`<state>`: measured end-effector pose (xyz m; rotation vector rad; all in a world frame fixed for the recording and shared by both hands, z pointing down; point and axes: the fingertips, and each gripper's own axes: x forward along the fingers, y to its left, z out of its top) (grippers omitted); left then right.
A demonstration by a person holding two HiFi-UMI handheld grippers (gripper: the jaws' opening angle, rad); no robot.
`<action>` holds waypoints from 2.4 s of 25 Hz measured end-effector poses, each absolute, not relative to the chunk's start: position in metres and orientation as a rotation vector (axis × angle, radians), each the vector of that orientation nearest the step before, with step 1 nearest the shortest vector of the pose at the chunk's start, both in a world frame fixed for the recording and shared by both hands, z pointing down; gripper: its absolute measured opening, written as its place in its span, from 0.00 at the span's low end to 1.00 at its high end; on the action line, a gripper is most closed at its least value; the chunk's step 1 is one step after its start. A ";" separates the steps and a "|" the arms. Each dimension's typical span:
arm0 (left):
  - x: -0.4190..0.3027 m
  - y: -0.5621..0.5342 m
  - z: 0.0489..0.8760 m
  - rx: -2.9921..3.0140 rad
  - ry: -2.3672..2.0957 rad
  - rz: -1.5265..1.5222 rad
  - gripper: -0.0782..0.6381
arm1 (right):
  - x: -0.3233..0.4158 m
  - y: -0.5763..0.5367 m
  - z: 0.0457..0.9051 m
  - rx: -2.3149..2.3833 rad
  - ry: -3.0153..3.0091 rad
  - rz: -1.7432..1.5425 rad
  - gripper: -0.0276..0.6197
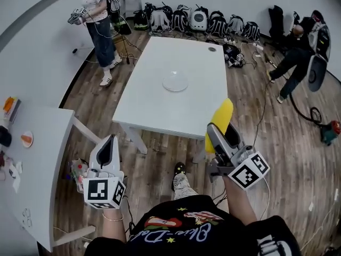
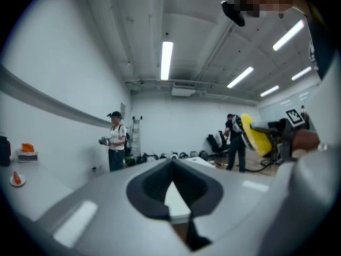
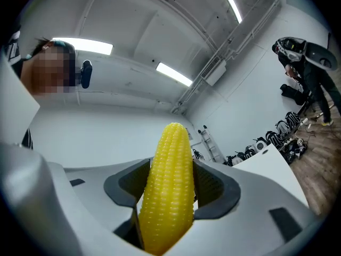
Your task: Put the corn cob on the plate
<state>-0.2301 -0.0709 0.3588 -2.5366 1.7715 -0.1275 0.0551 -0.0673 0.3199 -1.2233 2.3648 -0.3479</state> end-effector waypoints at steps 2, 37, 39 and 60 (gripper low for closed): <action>-0.228 -0.110 0.351 -2.499 1.786 -0.139 0.11 | 0.061 -0.111 0.320 -1.228 2.374 -0.342 0.43; -0.249 -0.368 0.365 -2.435 2.061 -0.269 0.11 | 0.028 -0.535 0.568 -1.423 3.178 -0.822 0.43; -0.262 -0.362 0.368 -2.411 2.101 -0.283 0.11 | 0.020 -0.540 0.576 -1.437 3.232 -0.796 0.43; -0.284 -0.371 0.364 -2.431 2.097 -0.250 0.11 | -0.014 -0.535 0.625 -1.322 3.617 -0.644 0.43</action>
